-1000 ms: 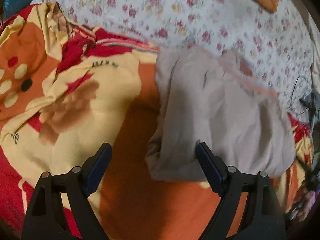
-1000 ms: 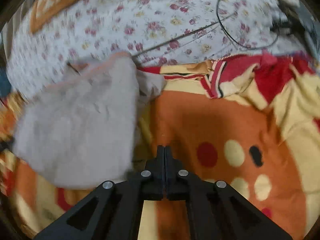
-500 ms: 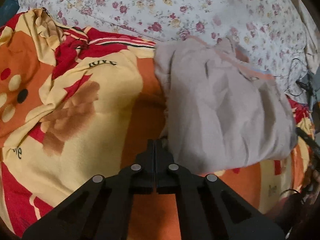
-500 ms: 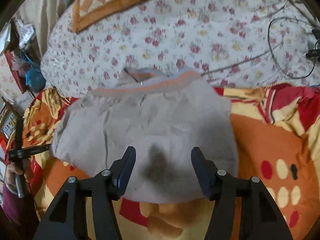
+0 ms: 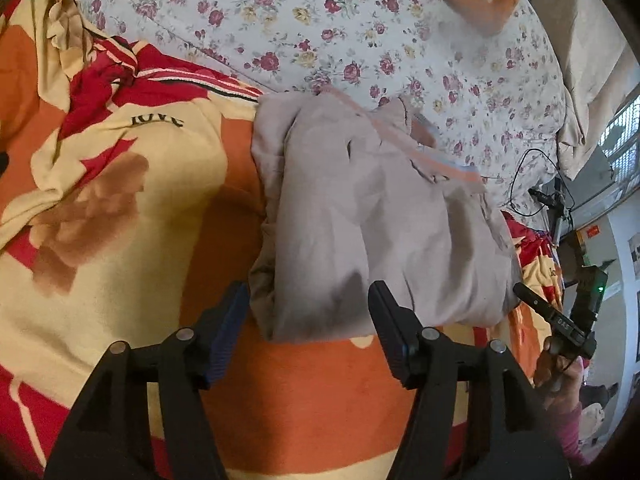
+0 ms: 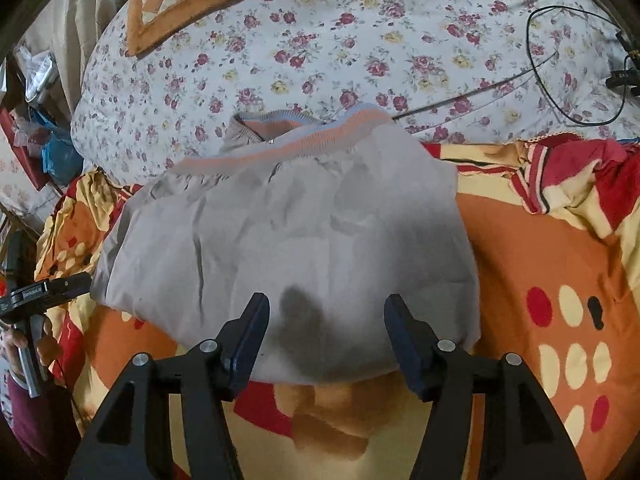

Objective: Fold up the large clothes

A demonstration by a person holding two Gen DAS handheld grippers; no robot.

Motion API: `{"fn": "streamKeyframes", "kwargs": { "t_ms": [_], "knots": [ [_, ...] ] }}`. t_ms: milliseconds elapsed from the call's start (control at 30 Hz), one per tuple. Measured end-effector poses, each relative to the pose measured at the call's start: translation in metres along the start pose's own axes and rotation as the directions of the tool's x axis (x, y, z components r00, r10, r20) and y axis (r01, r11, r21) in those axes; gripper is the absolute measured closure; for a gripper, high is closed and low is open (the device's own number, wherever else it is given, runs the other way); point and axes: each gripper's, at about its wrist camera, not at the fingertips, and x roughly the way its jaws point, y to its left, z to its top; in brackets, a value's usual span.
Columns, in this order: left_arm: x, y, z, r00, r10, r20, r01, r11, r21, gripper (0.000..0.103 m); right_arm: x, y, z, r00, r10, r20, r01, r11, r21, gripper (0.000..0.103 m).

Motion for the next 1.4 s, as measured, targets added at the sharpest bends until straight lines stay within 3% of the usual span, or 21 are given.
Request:
{"fn": "streamKeyframes", "kwargs": {
  "t_ms": [33,67,100,133,267,333,367,433,500,633,700,733,767,833,1133,1300,1400],
  "knots": [
    [0.006,0.0,-0.001,1.0,-0.01,-0.021,0.01,1.0,0.005,0.047,0.002,0.002,-0.001,1.0,0.002,-0.004,-0.002,1.0,-0.008,0.042],
    [0.015,-0.001,-0.003,0.998,-0.001,-0.058,0.002,1.0,0.014,0.077,0.003,0.004,-0.001,1.0,0.003,-0.005,-0.003,1.0,-0.012,0.042],
    [0.022,-0.003,-0.005,0.996,0.031,-0.085,-0.029,0.999,0.031,0.088,0.005,0.005,-0.001,1.0,0.004,-0.008,-0.005,1.0,-0.015,0.042],
    [0.026,-0.005,-0.006,0.993,0.077,-0.088,-0.073,0.996,0.045,0.092,0.006,0.005,-0.001,1.0,0.007,-0.012,-0.007,1.0,-0.017,0.042],
    [0.007,-0.013,-0.005,0.989,0.149,-0.007,-0.149,0.987,0.054,0.097,0.016,-0.005,-0.003,0.999,-0.011,-0.037,0.011,1.0,0.008,0.042],
    [-0.008,-0.008,0.0,0.99,0.137,0.029,-0.138,0.99,0.043,0.097,0.018,-0.014,-0.004,0.999,0.001,-0.047,0.001,0.999,0.047,0.042],
    [-0.012,-0.004,0.002,0.987,0.153,0.04,-0.154,0.988,0.03,0.102,0.019,-0.018,-0.006,0.999,0.013,-0.049,-0.01,0.998,0.065,0.042],
    [-0.01,0.007,0.004,0.961,0.274,0.047,-0.274,0.962,-0.004,0.103,0.024,-0.02,-0.008,0.998,-0.01,-0.067,0.013,0.999,0.046,0.042],
    [-0.006,0.013,0.002,0.973,0.229,0.02,-0.228,0.973,-0.034,0.103,0.029,-0.017,-0.009,0.996,-0.037,-0.087,0.039,0.999,0.016,0.042],
    [-0.015,-0.006,0.003,0.983,0.17,0.067,-0.173,0.985,0.029,0.103,0.014,-0.001,-0.004,0.996,-0.076,-0.047,0.075,0.997,-0.02,0.042],
    [-0.022,-0.015,0.008,0.98,0.169,0.104,-0.172,0.985,0.015,0.096,0.002,0.012,0.002,0.999,-0.043,0.006,0.043,0.998,-0.038,0.042],
    [-0.023,-0.019,0.01,0.977,0.177,0.121,-0.179,0.984,0.009,0.077,-0.001,0.018,0.005,0.999,-0.03,0.021,0.031,0.998,-0.052,0.042],
    [-0.025,-0.023,0.012,0.973,0.183,0.142,-0.184,0.983,-0.002,0.047,-0.003,0.029,0.01,0.999,-0.016,0.045,0.02,0.997,-0.077,0.042],
    [-0.028,-0.029,0.014,0.964,0.177,0.199,-0.176,0.984,-0.02,0.034,0.0,0.044,0.017,0.998,-0.009,0.064,0.016,0.994,-0.11,0.042],
    [0.022,-0.048,0.015,0.931,0.329,0.156,-0.336,0.942,0.017,0.034,0.069,0.098,0.052,0.998,-0.015,0.053,0.024,0.984,-0.177,0.047],
    [0.039,-0.049,0.018,0.901,0.402,0.16,-0.414,0.909,0.05,0.034,0.117,0.099,0.048,0.997,-0.077,-0.019,0.072,0.979,-0.192,0.045],
    [0.044,-0.046,0.017,0.898,0.414,0.147,-0.425,0.904,0.048,0.033,0.13,0.092,0.04,0.998,-0.064,-0.021,0.059,0.981,-0.186,0.044]
  ]
}}
